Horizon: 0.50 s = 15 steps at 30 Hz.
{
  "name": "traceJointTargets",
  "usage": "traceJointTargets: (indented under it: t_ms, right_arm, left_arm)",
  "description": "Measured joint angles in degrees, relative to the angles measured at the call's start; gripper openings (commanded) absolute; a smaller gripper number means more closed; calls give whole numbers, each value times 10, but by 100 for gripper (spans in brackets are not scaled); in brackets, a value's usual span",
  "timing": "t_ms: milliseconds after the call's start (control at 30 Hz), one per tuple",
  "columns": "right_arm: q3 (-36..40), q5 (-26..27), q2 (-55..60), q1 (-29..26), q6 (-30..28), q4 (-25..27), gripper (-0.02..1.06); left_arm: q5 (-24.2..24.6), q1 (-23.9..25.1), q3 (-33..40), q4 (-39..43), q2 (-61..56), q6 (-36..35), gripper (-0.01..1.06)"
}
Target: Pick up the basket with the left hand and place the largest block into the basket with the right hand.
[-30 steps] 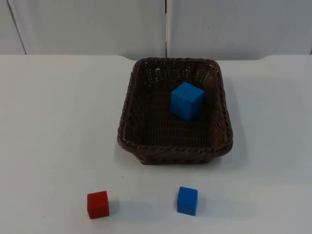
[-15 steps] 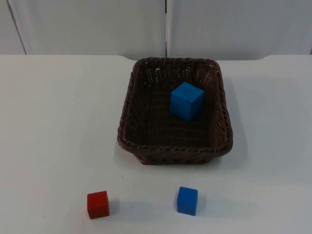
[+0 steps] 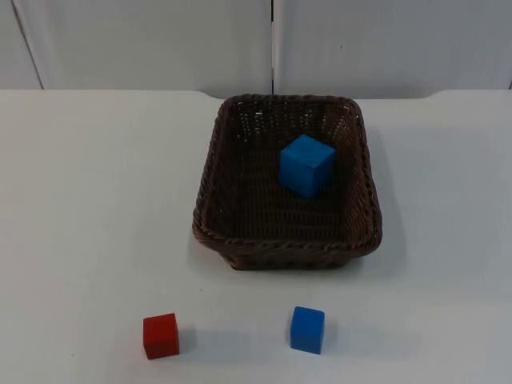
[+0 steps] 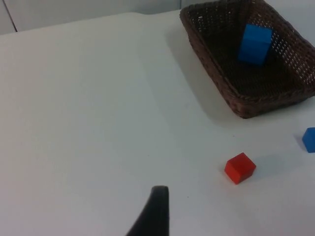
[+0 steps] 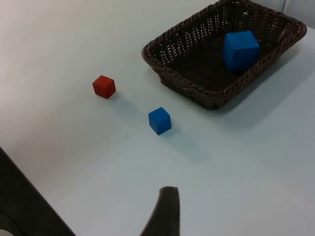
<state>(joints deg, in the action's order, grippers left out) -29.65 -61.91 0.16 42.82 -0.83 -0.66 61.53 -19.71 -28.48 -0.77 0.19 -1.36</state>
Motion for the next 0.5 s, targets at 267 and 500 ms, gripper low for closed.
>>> traceJointTargets:
  t_ms: [267, 500]
  right_arm:
    - [0, 0, 0, 0, 0, 0, 74]
    - [0, 0, 0, 0, 1, 0, 79]
  left_arm:
    - [0, 0, 0, 0, 0, 0, 85]
    - [0, 0, 0, -3, 0, 10, 85]
